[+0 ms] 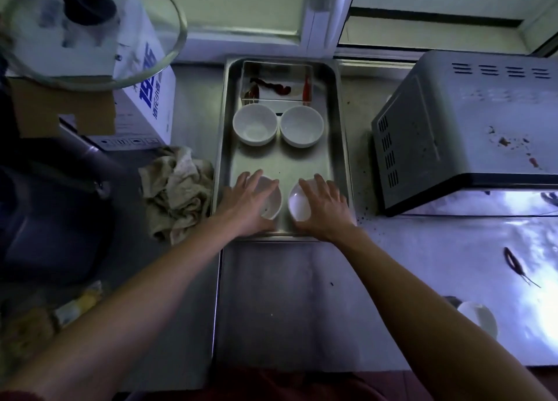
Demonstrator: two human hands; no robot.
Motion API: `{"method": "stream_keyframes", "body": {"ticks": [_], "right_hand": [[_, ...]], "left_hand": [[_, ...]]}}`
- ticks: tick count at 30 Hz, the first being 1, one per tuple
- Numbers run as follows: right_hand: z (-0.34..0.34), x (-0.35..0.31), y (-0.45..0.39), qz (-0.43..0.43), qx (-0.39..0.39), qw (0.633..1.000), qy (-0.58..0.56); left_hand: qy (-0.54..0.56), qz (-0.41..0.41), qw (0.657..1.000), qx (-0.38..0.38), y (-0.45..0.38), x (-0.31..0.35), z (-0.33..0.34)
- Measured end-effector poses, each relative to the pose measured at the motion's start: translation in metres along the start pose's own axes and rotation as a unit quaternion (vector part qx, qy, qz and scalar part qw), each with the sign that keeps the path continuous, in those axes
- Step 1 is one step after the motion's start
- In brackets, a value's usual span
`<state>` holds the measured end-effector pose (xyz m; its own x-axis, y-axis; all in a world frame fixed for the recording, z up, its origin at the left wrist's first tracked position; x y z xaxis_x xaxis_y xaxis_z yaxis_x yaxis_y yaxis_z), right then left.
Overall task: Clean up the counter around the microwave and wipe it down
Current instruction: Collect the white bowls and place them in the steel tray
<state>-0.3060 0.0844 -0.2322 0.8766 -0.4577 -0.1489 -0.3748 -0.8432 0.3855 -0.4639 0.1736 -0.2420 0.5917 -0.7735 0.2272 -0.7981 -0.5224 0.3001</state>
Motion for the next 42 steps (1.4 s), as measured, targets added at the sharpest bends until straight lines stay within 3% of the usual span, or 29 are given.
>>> {"method": "stream_keyframes", "body": {"ticks": [10, 24, 36, 42], "right_hand": [[0.030, -0.010, -0.043, -0.020, -0.036, 0.998, 0.040], [0.024, -0.012, -0.103, -0.041, 0.004, 0.998, 0.053], [0.009, -0.012, -0.098, -0.031, 0.008, 0.998, 0.046], [-0.007, 0.006, -0.059, -0.003, 0.042, 0.999, 0.026]], "left_hand": [[-0.004, 0.017, 0.999, 0.043, -0.026, -0.021, 0.021], [-0.035, 0.029, 0.997, 0.066, -0.076, -0.049, 0.016], [-0.017, 0.020, 0.997, 0.073, -0.073, -0.042, -0.001], [0.007, 0.056, 0.995, 0.088, -0.064, -0.015, -0.017]]}}
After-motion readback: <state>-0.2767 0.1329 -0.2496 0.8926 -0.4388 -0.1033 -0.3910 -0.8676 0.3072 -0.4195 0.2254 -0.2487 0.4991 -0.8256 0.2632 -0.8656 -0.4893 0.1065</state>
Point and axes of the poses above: each hand's wrist, its own y-axis away from the middle knuckle, its own z-axis out of the palm, x = y × z, the point moved 6 cm from there along -y, towards the middle knuckle, and after that the axes turned 10 degrees about z, right-handed, at the moved point
